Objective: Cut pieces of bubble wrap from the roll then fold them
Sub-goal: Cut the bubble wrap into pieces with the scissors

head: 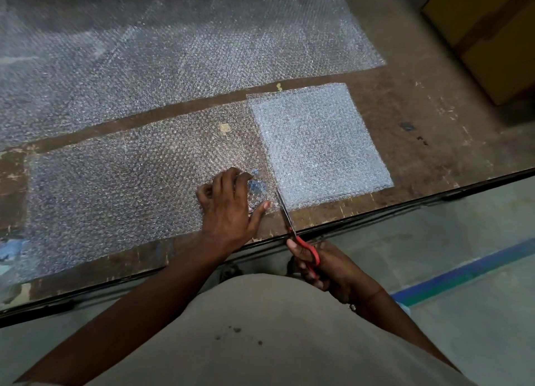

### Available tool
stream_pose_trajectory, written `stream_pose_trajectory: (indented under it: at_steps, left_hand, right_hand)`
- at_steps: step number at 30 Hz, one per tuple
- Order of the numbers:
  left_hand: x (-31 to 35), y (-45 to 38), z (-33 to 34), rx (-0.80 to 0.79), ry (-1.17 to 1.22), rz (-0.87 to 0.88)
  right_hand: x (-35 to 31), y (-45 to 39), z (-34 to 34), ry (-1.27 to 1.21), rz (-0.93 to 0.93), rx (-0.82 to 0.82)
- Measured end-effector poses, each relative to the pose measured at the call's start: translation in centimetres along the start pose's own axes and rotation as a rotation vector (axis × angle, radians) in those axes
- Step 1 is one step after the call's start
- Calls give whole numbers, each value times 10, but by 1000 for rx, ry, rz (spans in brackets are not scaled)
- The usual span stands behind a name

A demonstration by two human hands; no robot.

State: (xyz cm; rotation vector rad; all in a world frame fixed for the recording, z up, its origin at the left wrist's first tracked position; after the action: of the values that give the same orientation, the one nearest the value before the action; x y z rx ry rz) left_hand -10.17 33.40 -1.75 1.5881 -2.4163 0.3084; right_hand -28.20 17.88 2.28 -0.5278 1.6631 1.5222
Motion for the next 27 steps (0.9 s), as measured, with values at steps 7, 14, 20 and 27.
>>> stream_pose_trajectory:
  at_steps: [7, 14, 20, 27]
  left_hand:
    - [-1, -1, -1, -5, -1, -8]
    - [0, -2, -2, -26, 30, -23]
    - [-3, -3, -2, -25, 39, -31]
    - [-6, -8, -4, -28, 32, -2]
  right_hand:
    - [-4, 0, -3, 6, 34, 0]
    - [-19, -2, 3, -137, 38, 33]
    - [-21, -4, 3, -104, 57, 34]
    - [-20, -5, 2, -61, 76, 23]
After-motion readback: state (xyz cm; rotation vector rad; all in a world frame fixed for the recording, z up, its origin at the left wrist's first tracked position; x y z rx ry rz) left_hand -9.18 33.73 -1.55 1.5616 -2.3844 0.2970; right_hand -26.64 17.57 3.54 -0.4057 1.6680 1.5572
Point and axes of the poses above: each hand's wrist, its own y-axis away from the middle knuckle, its own z-axis out of the palm, x = y × z, the point moved 1 cm from there along -y, towards the middle knuckle, and after that the axes turned 15 degrees about -z, right-handed, at the moved point
